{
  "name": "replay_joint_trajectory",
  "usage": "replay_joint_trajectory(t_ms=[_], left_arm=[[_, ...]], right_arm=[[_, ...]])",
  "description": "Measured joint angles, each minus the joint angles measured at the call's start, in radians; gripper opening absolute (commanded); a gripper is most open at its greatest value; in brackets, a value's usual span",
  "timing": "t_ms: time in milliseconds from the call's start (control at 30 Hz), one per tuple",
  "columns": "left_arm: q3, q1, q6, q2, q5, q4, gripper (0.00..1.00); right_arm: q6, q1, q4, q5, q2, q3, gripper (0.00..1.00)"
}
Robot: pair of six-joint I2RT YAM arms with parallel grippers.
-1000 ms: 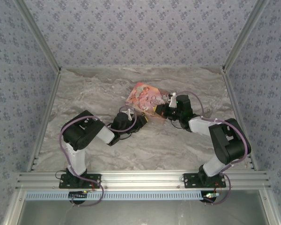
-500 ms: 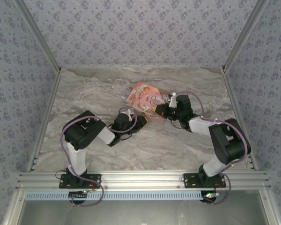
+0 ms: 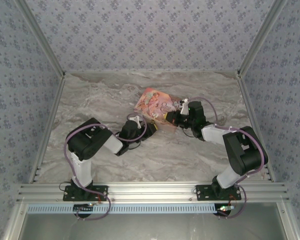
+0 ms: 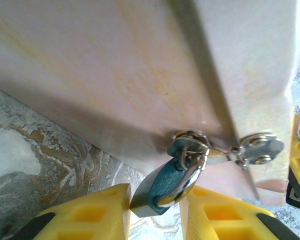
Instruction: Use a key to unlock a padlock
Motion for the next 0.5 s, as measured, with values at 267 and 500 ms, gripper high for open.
replay_joint_trajectory(t_ms=[267,500], left_arm=[[0.013,-0.024,0.003,-0.005,-0.019,0.002,0.29],[0.013,-0.034,-0.027,-0.005,-0.066,0.001,0.29]], right_arm=[[0.000,0.000,0.001,0.000,0.000,-0.001,0.00],[0.000,0.001,0.013,0.000,-0.001,-0.006,0.00]])
